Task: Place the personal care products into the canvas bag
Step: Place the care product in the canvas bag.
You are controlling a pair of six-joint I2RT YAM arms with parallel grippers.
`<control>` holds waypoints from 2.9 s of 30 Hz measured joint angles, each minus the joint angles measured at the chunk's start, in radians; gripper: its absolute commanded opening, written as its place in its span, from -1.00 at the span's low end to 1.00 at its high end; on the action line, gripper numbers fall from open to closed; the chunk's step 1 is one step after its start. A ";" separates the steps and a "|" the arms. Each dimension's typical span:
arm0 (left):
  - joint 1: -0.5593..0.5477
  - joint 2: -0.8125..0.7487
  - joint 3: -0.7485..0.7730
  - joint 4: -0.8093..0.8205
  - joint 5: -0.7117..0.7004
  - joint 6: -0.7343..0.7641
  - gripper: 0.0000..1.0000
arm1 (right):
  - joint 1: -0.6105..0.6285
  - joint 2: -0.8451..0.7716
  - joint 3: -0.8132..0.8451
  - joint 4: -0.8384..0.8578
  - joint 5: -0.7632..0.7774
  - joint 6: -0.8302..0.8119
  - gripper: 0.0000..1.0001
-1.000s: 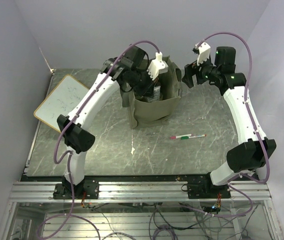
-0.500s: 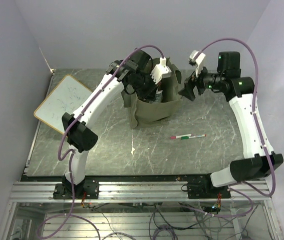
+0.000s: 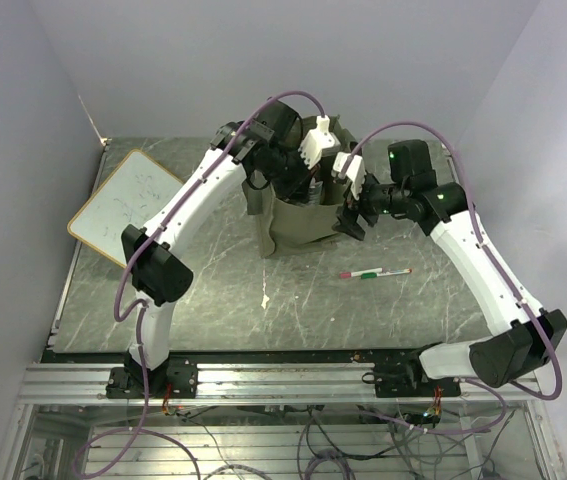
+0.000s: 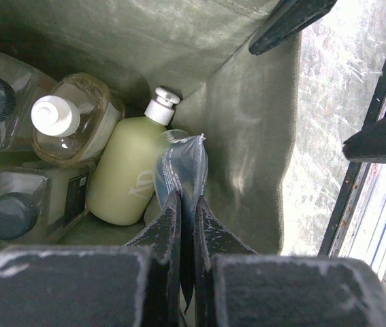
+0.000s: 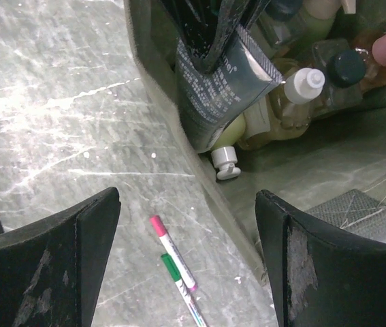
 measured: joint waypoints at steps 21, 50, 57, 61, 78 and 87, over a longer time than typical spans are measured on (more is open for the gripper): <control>0.013 -0.015 -0.022 0.002 0.017 -0.006 -0.86 | 0.095 0.042 -0.031 0.088 0.058 -0.093 -0.94; 0.026 -0.011 -0.018 -0.043 0.104 0.092 -0.86 | 0.110 0.148 0.213 -0.029 0.029 -0.034 -1.00; 0.021 0.005 -0.054 -0.025 0.106 0.104 -0.86 | 0.110 0.142 0.187 -0.010 0.026 -0.031 -1.00; 0.014 0.005 -0.122 0.027 0.113 0.107 -0.83 | 0.112 0.127 0.158 -0.005 0.024 -0.031 -1.00; 0.009 -0.004 -0.134 0.047 0.150 0.107 0.08 | 0.112 0.022 0.143 0.084 0.050 -0.011 -0.41; 0.035 -0.093 -0.134 0.071 0.142 0.080 0.40 | 0.090 -0.013 0.146 0.074 0.089 0.040 -0.30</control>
